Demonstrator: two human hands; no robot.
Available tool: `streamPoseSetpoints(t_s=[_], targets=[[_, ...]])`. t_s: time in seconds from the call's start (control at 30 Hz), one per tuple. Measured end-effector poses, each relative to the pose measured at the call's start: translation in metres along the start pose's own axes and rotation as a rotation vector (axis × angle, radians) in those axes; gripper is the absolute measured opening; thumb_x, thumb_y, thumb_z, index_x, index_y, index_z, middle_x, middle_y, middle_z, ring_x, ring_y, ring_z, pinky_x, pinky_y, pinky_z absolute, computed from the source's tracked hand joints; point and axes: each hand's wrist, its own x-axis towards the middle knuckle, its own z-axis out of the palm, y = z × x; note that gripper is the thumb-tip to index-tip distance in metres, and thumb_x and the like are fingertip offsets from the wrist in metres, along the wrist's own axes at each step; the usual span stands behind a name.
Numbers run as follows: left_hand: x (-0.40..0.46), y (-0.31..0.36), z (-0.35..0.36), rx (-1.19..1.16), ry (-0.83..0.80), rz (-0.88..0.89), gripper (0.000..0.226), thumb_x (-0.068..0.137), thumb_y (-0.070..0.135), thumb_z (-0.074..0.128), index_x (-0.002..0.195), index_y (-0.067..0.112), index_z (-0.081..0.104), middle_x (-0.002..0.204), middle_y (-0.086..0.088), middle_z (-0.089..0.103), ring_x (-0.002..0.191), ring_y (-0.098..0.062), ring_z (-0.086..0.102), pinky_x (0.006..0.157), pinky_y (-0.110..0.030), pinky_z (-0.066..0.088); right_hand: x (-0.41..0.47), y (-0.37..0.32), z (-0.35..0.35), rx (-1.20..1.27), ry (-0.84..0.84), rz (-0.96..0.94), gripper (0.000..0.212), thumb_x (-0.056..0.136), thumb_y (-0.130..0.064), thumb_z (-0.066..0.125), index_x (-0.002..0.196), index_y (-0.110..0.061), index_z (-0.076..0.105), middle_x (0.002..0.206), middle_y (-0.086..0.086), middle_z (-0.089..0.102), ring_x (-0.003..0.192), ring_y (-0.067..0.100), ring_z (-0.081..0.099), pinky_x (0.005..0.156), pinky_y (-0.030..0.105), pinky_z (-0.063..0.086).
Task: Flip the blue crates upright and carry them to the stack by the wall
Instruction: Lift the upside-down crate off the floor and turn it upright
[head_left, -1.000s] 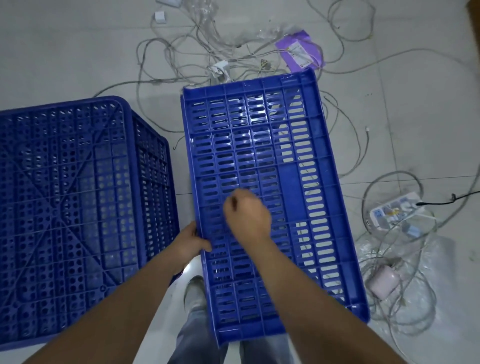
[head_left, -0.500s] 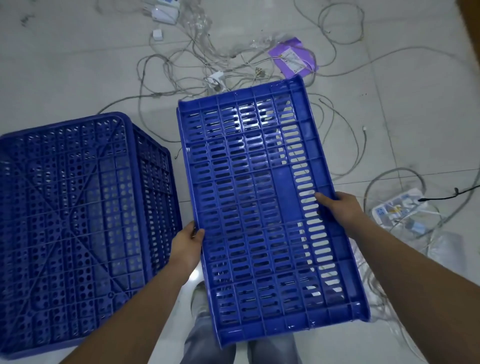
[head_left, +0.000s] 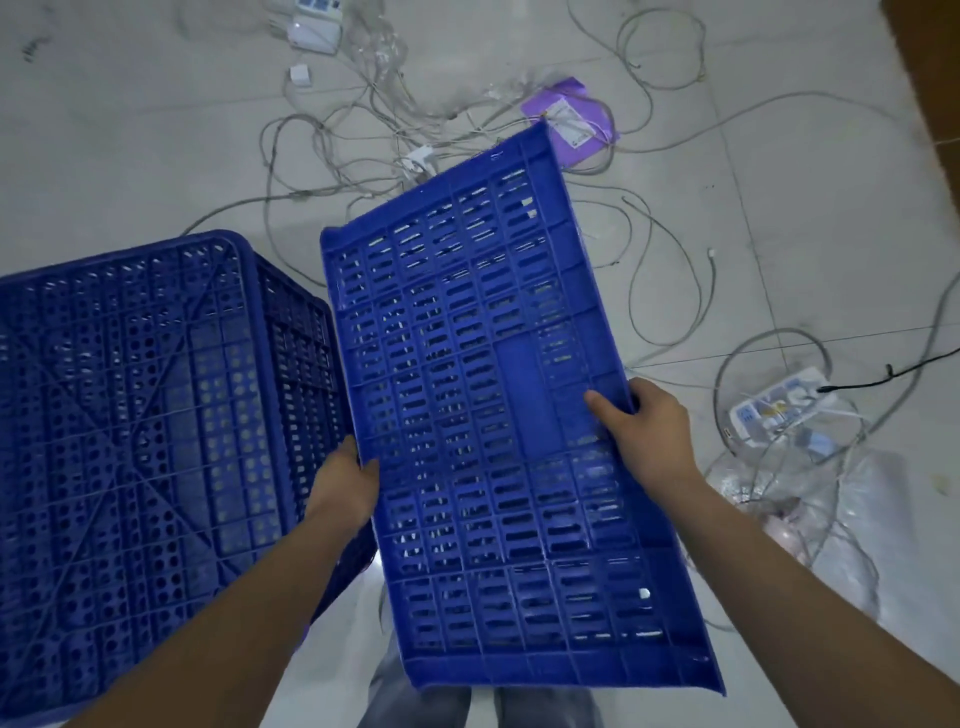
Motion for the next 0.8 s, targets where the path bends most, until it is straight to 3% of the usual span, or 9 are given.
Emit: streamPoseSetpoints(t_s=[0.1, 0.17, 0.23, 0.3, 0.4, 0.5, 0.6, 0.73, 0.8], targets=[[-0.017, 0.030, 0.000, -0.139, 0.072, 0.103, 0.056, 0.100, 0.030, 0.042, 0.151, 0.014, 0.025, 0.128, -0.001, 0.057, 0.082, -0.017, 0.060, 0.070, -0.030, 0.050, -0.020, -0.019, 0.008, -0.138, 0.017, -0.080, 0.047, 0.087, -0.031, 0.066, 0.058, -0.016, 0.032, 0.053, 0.000, 0.034, 0.047, 0.015, 0.032, 0.045, 0.029, 0.026], [-0.029, 0.053, 0.003, -0.253, 0.039, 0.157, 0.062, 0.098, 0.040, 0.043, 0.152, 0.017, 0.024, 0.138, 0.004, 0.050, 0.092, -0.008, 0.058, 0.085, -0.028, 0.047, -0.031, -0.025, 0.023, -0.226, 0.016, -0.107, 0.038, 0.089, -0.034, 0.063, 0.068, -0.015, 0.038, 0.054, -0.003, 0.035, 0.047, 0.012, 0.034, 0.043, 0.028, 0.025], [-0.033, 0.073, 0.010, -0.365, -0.042, 0.179, 0.066, 0.094, 0.050, 0.044, 0.150, 0.022, 0.027, 0.154, 0.000, 0.035, 0.129, -0.020, 0.047, 0.109, -0.039, 0.037, -0.038, -0.023, 0.042, -0.319, -0.001, -0.076, 0.032, 0.090, -0.039, 0.059, 0.079, -0.015, 0.042, 0.056, -0.004, 0.037, 0.050, 0.018, 0.040, 0.045, 0.032, 0.028], [-0.036, 0.089, 0.016, -0.449, -0.138, 0.182, 0.068, 0.092, 0.054, 0.045, 0.150, 0.021, 0.029, 0.156, 0.001, 0.032, 0.140, -0.022, 0.036, 0.115, -0.041, 0.030, -0.046, -0.020, 0.062, -0.409, -0.032, -0.067, 0.029, 0.092, -0.041, 0.056, 0.086, -0.015, 0.043, 0.063, 0.000, 0.047, 0.060, 0.024, 0.048, 0.053, 0.031, 0.035], [-0.036, 0.105, 0.028, -0.478, -0.196, 0.132, 0.070, 0.084, 0.060, 0.052, 0.138, 0.015, 0.044, 0.142, -0.002, 0.049, 0.127, -0.026, 0.049, 0.108, -0.039, 0.038, -0.057, -0.013, 0.086, -0.465, -0.086, -0.087, 0.028, 0.093, -0.037, 0.053, 0.102, -0.010, 0.051, 0.095, 0.012, 0.067, 0.088, 0.032, 0.064, 0.066, 0.038, 0.045], [-0.023, 0.104, 0.037, -0.392, -0.068, 0.036, 0.064, 0.086, 0.043, 0.062, 0.130, 0.000, 0.042, 0.122, -0.006, 0.056, 0.106, -0.029, 0.057, 0.091, -0.033, 0.046, -0.066, -0.009, 0.108, -0.512, -0.144, -0.084, 0.033, 0.090, -0.035, 0.055, 0.110, -0.009, 0.053, 0.109, 0.012, 0.067, 0.101, 0.030, 0.065, 0.081, 0.037, 0.050], [-0.005, 0.082, 0.038, -0.250, 0.046, -0.026, 0.035, 0.092, 0.014, 0.054, 0.121, -0.003, 0.043, 0.118, -0.021, 0.058, 0.092, -0.034, 0.057, 0.077, -0.038, 0.048, -0.072, -0.012, 0.127, -0.617, -0.060, -0.167, 0.045, 0.056, -0.043, 0.082, 0.087, -0.015, 0.068, 0.081, 0.005, 0.073, 0.074, 0.017, 0.072, 0.063, 0.024, 0.054], [0.017, 0.043, 0.034, -0.225, 0.110, -0.071, 0.030, 0.092, 0.006, 0.050, 0.121, 0.000, 0.045, 0.103, -0.016, 0.053, 0.090, -0.031, 0.054, 0.074, -0.036, 0.045, -0.083, -0.008, 0.168, -0.497, -0.367, -0.088, 0.036, 0.085, -0.028, 0.063, 0.114, -0.008, 0.053, 0.109, 0.014, 0.067, 0.100, 0.030, 0.066, 0.080, 0.035, 0.052], [0.029, 0.027, 0.033, -0.236, 0.119, -0.105, 0.034, 0.091, 0.004, 0.051, 0.124, -0.002, 0.045, 0.101, -0.016, 0.051, 0.089, -0.031, 0.052, 0.076, -0.039, 0.049, -0.086, -0.005, 0.184, -0.512, -0.329, -0.093, 0.040, 0.070, -0.034, 0.077, 0.097, -0.011, 0.060, 0.087, 0.012, 0.070, 0.078, 0.027, 0.071, 0.065, 0.030, 0.055]])
